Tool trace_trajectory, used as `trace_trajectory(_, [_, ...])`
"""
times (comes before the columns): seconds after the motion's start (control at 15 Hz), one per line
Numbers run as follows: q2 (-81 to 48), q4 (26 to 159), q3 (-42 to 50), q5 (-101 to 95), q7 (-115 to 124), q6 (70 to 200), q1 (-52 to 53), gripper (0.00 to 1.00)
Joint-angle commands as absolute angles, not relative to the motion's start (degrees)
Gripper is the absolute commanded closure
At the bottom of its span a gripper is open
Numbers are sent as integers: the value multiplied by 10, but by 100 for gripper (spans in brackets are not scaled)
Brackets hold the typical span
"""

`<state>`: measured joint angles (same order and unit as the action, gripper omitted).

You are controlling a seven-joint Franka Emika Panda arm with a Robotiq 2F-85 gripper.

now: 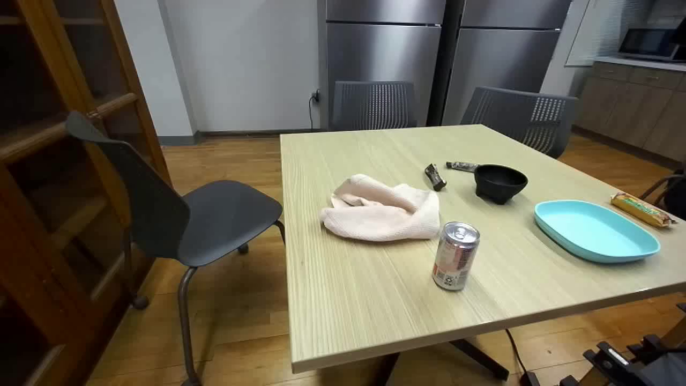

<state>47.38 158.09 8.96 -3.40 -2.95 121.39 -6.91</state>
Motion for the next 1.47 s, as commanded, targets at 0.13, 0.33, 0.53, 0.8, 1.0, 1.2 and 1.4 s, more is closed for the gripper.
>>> trace_trajectory(0.13, [472,1580,85,-30,-33,1212,-74,0])
trace_trajectory(0.33, [472,1580,85,-30,-33,1212,-74,0])
trace_trajectory(0.53, [449,1563,91,-22,-32,1229,-70,0])
trace_trajectory(0.8, [374,1518,95,-13,-37,1287,-61,0])
trace_trajectory(1.0, [285,1463,99,3,-45,1335,-47,0])
trace_trajectory(1.2, [189,1401,93,15,-44,1382,-36,0])
trace_trajectory(1.4, [86,1323,86,24,-41,1396,-27,0])
